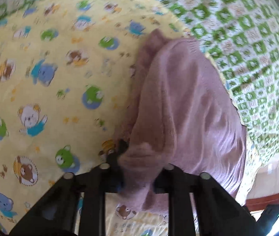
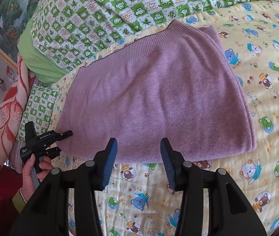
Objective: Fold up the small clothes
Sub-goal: 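Grasp the folded sweater edge with the left tool while the right tool grasps beside it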
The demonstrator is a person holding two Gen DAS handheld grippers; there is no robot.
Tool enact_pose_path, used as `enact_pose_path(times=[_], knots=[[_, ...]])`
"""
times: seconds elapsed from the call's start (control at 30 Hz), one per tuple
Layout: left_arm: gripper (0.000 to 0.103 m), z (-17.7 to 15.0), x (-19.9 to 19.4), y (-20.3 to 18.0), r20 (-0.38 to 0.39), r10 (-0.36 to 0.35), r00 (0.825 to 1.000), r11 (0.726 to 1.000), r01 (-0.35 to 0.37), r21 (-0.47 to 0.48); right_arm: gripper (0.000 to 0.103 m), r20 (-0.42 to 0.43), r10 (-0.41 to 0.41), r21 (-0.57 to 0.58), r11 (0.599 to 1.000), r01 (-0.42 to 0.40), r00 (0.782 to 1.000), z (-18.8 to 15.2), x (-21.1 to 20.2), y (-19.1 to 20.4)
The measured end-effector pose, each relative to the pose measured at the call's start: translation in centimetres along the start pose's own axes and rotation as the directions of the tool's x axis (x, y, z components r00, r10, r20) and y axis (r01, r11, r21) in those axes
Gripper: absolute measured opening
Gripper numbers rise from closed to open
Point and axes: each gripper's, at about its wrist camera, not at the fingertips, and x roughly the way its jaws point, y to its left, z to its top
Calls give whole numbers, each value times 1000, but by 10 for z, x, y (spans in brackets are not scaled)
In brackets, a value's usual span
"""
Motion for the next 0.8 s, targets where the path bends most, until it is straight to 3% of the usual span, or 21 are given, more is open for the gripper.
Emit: enact_pose_path(times=[0.2, 0.27, 0.4, 0.47, 0.53, 0.7, 0.8], knots=[[12, -8, -28, -64, 47, -91, 995, 980, 81, 179, 47, -13, 47, -3, 999, -47, 999, 19, 12, 5], [11, -20, -34, -95, 31, -146, 989, 955, 132, 266, 47, -15, 77, -8, 997, -78, 997, 34, 18, 12], [11, -50, -20, -146, -28, -152, 988, 902, 150, 404, 47, -24, 174, -9, 985, -174, 984, 72, 34, 33], [11, -62, -6, -157, -51, -127, 991, 891, 136, 433, 54, -57, 217, 0, 976, -217, 975, 91, 49, 44], [11, -66, 4, -159, -66, -115, 991, 890, 132, 436, 73, -99, 239, 8, 971, -239, 966, 108, 68, 56], [11, -68, 20, -161, -78, -89, 993, 892, 114, 437, 75, -177, 261, -50, 961, -273, 949, 130, 107, 83], [11, -68, 22, -162, -77, -90, 993, 892, 115, 438, 75, -226, 203, -82, 971, -227, 953, 139, 137, 92]])
